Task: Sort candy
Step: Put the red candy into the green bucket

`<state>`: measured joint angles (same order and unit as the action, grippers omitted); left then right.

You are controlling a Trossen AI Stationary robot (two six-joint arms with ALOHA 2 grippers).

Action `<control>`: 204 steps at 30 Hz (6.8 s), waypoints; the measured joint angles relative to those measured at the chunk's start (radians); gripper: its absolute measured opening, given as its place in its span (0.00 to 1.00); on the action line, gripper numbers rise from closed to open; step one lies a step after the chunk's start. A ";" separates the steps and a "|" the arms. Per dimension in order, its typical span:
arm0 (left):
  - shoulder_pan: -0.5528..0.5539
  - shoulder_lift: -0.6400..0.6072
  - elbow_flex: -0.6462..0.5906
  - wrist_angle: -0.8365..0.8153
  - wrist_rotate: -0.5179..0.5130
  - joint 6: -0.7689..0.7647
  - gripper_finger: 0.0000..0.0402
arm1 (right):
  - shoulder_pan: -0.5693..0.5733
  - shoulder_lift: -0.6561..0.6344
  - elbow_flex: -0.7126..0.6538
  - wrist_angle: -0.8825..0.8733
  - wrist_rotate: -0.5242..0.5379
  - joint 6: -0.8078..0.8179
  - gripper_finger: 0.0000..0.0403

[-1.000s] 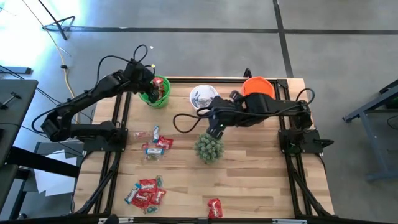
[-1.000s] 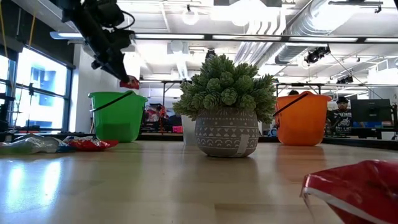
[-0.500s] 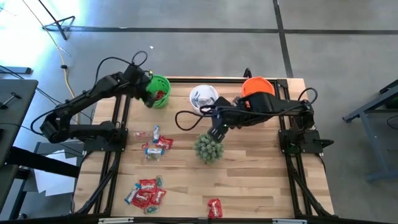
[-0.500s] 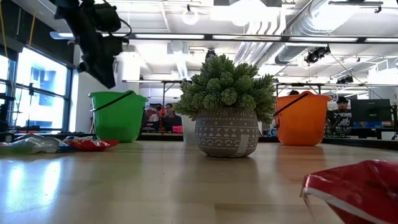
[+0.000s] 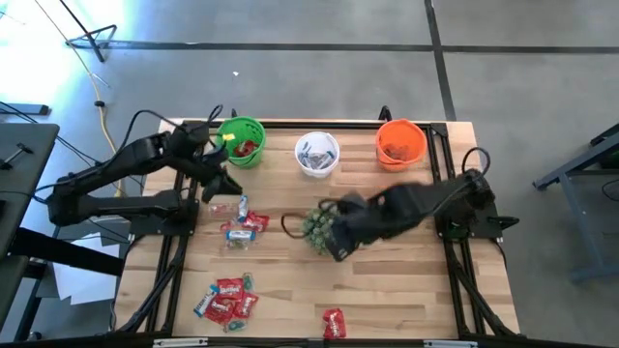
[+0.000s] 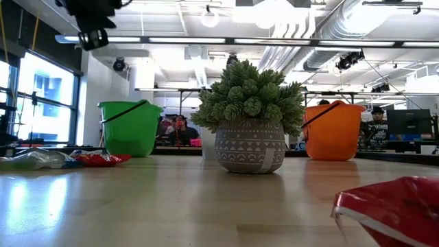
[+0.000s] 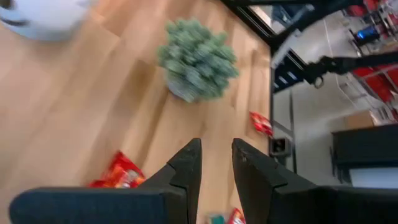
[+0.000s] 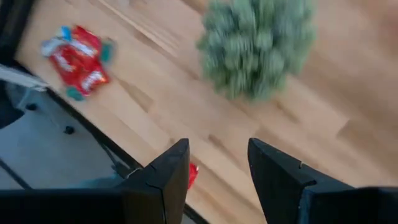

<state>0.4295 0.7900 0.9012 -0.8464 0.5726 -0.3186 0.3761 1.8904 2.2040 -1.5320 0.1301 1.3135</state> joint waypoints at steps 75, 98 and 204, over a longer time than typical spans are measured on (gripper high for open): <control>-0.701 -0.010 0.000 0.353 -0.327 -0.412 0.18 | 0.331 0.540 -0.218 0.450 -0.064 0.633 0.03; -0.716 0.030 -0.001 0.471 -0.357 -0.273 0.18 | 0.292 0.438 0.146 0.168 0.451 0.427 0.00; -0.560 0.203 -0.001 0.883 -0.623 0.130 0.00 | 0.044 0.208 0.152 0.442 0.713 -0.586 0.14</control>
<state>-0.1308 0.9925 0.9005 0.0366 -0.0503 -0.1883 0.4197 2.0987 2.3562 -1.0898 0.8427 0.7273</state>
